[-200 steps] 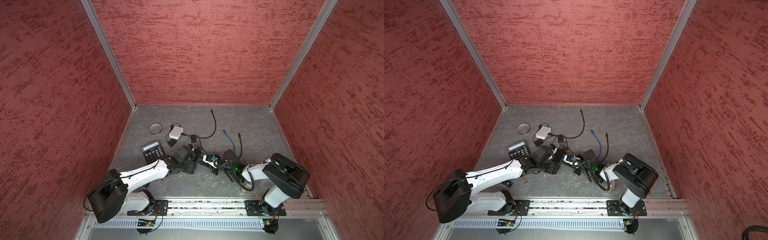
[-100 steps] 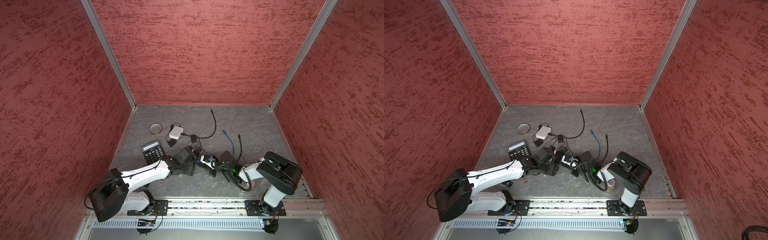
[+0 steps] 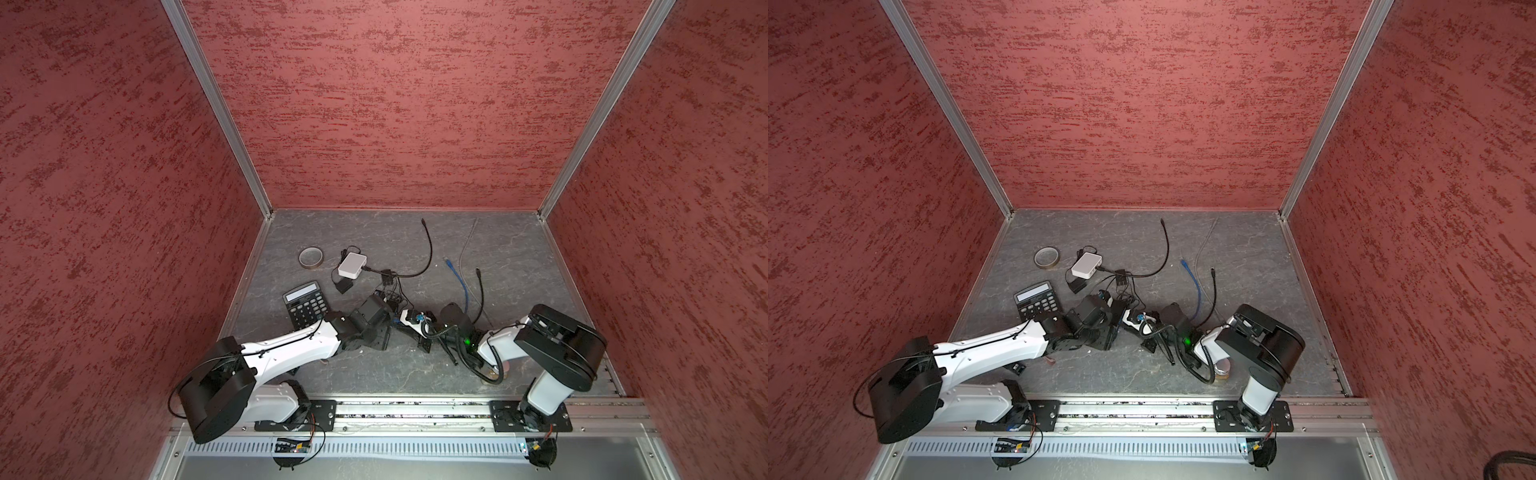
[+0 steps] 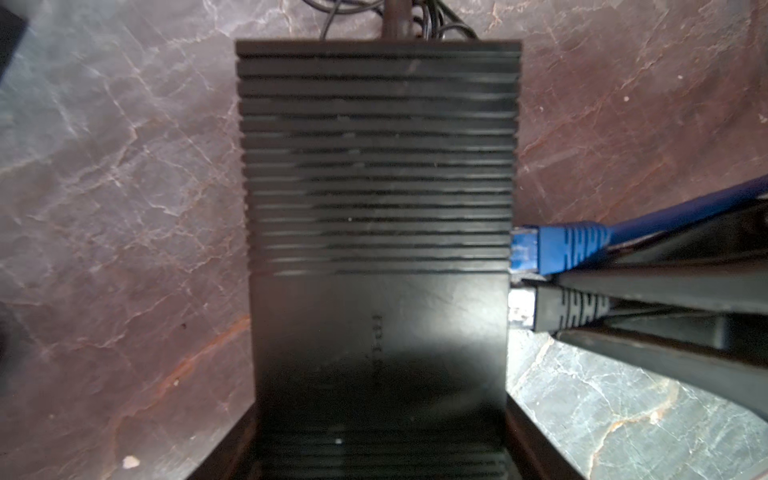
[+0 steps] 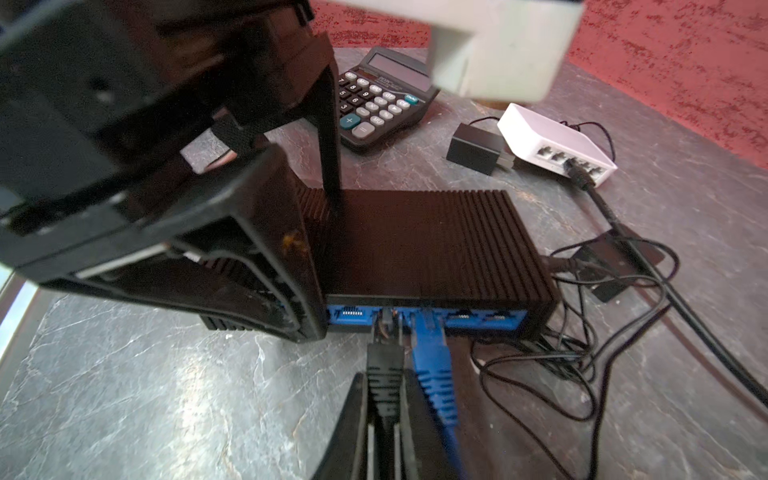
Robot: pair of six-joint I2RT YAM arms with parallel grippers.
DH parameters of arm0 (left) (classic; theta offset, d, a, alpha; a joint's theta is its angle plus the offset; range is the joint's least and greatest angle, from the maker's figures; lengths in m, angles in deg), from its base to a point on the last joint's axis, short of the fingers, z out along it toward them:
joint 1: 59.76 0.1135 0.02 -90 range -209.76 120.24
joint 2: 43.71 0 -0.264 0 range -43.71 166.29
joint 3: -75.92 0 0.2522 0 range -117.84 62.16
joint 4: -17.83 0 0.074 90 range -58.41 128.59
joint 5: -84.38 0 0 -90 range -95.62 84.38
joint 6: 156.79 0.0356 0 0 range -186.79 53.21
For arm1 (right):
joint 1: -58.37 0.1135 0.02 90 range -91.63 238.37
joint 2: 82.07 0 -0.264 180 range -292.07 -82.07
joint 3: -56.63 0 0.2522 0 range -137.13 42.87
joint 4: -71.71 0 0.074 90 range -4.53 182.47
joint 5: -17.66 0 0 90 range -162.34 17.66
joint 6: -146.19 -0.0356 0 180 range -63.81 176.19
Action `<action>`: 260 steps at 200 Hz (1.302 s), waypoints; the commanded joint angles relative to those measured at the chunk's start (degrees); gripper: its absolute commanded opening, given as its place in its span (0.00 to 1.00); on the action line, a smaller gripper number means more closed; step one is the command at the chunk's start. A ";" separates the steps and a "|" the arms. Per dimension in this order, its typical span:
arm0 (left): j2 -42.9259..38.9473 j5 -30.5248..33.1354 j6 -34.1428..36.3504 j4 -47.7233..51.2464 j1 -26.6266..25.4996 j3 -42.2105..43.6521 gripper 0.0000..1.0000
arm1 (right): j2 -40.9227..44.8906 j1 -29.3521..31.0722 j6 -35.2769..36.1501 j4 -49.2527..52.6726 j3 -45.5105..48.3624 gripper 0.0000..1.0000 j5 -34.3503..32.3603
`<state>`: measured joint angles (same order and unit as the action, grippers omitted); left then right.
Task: Insert the plug into the switch port
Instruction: 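Push the black plug into the switch port beside the blue cable with the right gripper, then open the right gripper and lift it away from the seated plug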
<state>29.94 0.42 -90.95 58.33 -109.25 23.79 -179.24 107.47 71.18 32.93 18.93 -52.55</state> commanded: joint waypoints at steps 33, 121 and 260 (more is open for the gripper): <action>-3.22 -7.48 1.12 -10.56 3.15 -2.73 0.22 | 5.89 2.14 -0.95 -0.53 -2.82 0.30 -8.78; 2.06 -2.87 -1.05 -7.53 7.24 -1.51 0.23 | 20.91 2.02 -1.12 16.73 -4.54 0.54 -15.70; 19.21 10.00 -4.29 -2.49 7.57 -11.10 0.62 | 26.13 -19.77 -24.90 52.96 -17.12 0.65 -27.22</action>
<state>48.83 7.13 -93.77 55.47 -101.82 13.71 -150.89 91.27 52.49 76.93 3.69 -79.10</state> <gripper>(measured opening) 0.687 0.651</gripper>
